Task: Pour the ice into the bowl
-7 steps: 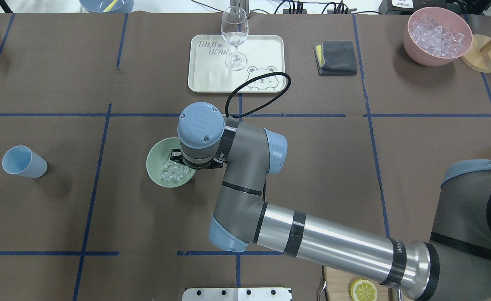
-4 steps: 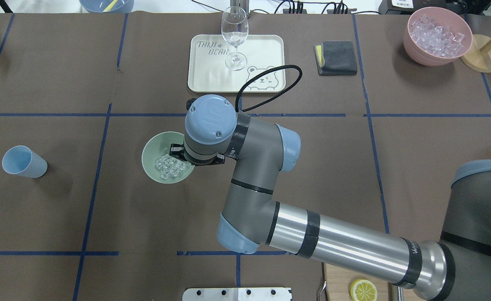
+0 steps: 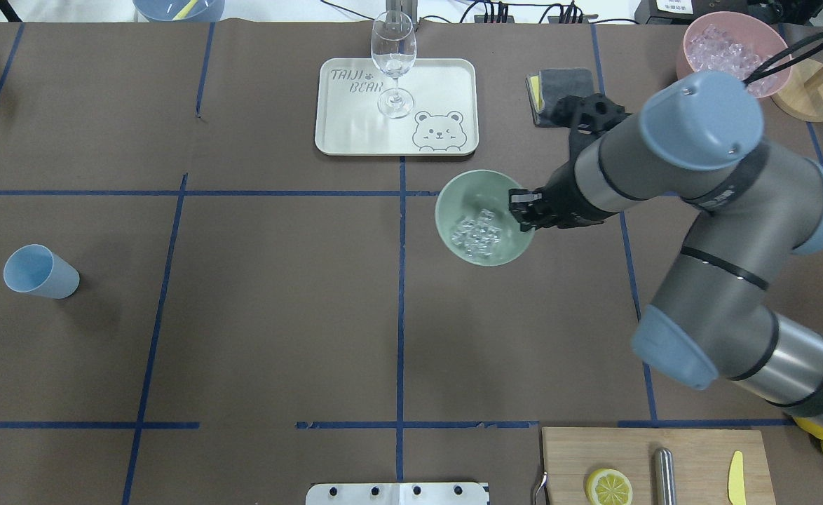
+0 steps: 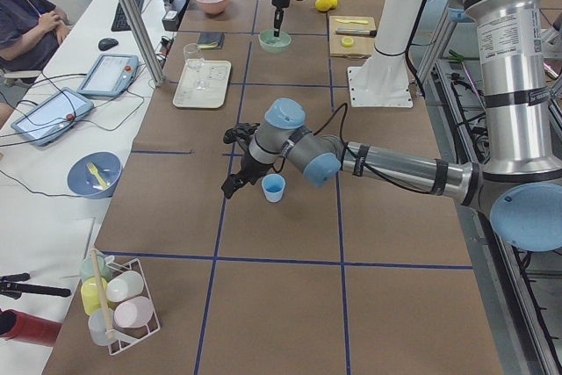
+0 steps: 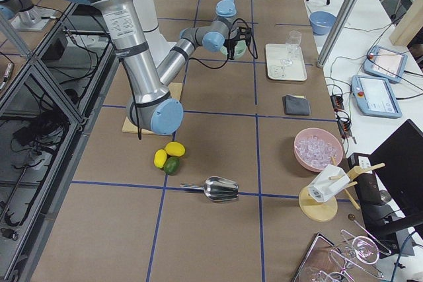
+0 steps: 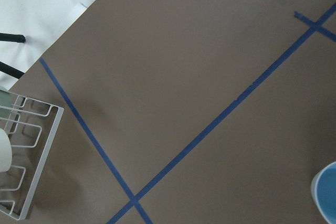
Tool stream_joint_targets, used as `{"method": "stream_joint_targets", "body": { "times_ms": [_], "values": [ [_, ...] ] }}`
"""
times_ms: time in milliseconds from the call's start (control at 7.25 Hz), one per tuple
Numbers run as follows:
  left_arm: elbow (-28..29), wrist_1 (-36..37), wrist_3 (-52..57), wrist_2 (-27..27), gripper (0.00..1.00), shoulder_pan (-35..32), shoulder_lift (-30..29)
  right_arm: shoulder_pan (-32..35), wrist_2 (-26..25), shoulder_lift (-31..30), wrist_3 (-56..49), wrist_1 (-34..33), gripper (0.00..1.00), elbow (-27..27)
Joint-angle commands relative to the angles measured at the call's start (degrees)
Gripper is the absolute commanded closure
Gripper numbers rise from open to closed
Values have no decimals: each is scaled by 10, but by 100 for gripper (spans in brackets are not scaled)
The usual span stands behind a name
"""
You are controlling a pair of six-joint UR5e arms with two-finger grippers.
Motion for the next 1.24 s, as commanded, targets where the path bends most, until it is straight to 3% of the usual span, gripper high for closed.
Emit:
{"method": "stream_joint_targets", "body": {
  "times_ms": [0, 138, 414, 828, 966, 1103],
  "values": [
    [64, 39, 1, -87, 0, -40, -26, 79, 26, -127, -178, 2, 100, 19],
    [82, 50, -8, -127, 0, -59, -32, 113, 29, -174, -255, 2, 100, 15],
    [75, 108, -54, -140, 0, -73, -53, 156, 31, -229, -344, 25, 100, -22],
    [74, 107, -63, -140, 0, -77, -53, 171, 72, -269, -341, 228, 100, -160],
    [74, 107, -63, -140, 0, -77, -53, 195, 105, -269, -341, 240, 100, -171],
    [74, 105, -63, -141, 0, -77, -54, 203, 119, -270, -341, 238, 66, -177]
  ]
}}
